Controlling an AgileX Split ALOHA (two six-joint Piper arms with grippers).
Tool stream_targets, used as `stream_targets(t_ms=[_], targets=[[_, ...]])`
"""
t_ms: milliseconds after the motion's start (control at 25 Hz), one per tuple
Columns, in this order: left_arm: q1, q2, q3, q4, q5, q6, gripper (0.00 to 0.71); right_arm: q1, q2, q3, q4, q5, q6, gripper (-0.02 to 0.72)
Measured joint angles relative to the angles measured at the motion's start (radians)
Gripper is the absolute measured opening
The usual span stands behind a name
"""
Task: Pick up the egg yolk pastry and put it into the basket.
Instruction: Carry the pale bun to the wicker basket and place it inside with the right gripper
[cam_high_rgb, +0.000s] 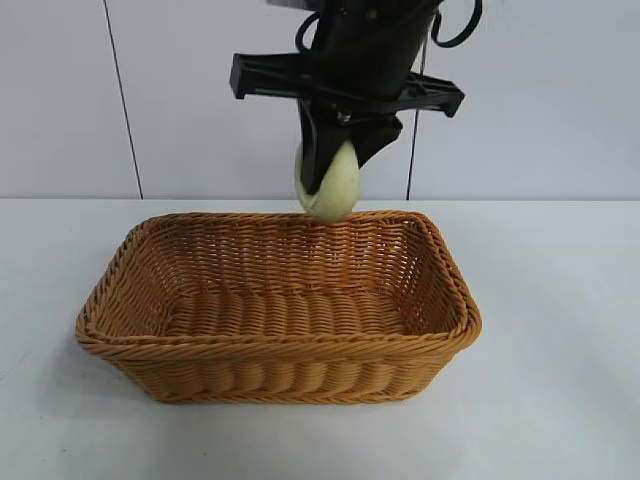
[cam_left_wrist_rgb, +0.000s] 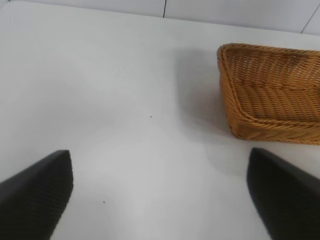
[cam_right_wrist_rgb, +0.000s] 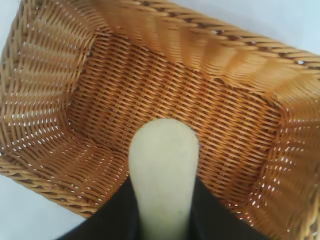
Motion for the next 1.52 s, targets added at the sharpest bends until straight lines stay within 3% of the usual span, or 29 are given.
stream_targets(t_ms=[480, 800, 880, 1000, 1040, 1160, 1520], targets=[[0.000, 0.000, 0.000, 0.000, 0.000, 0.000, 0.678, 0.000, 0.227, 0.000, 0.003, -0.180, 0.001, 0.141], [0.000, 0.000, 0.000, 0.000, 0.000, 0.000, 0.678, 0.000, 0.240, 0.000, 0.003, -0.197, 0.003, 0.146], [0.000, 0.000, 0.000, 0.000, 0.000, 0.000, 0.678, 0.000, 0.240, 0.000, 0.003, -0.196, 0.003, 0.267], [0.000, 0.000, 0.000, 0.000, 0.000, 0.000, 0.678, 0.000, 0.240, 0.000, 0.003, -0.191, 0.004, 0.543], [0.000, 0.000, 0.000, 0.000, 0.000, 0.000, 0.678, 0.000, 0.240, 0.000, 0.003, -0.187, 0.004, 0.597], [0.000, 0.000, 0.000, 0.000, 0.000, 0.000, 0.678, 0.000, 0.237, -0.012, 0.000, -0.149, 0.004, 0.671], [0.000, 0.000, 0.000, 0.000, 0.000, 0.000, 0.678, 0.000, 0.220, -0.316, -0.063, 0.181, 0.004, 0.692]])
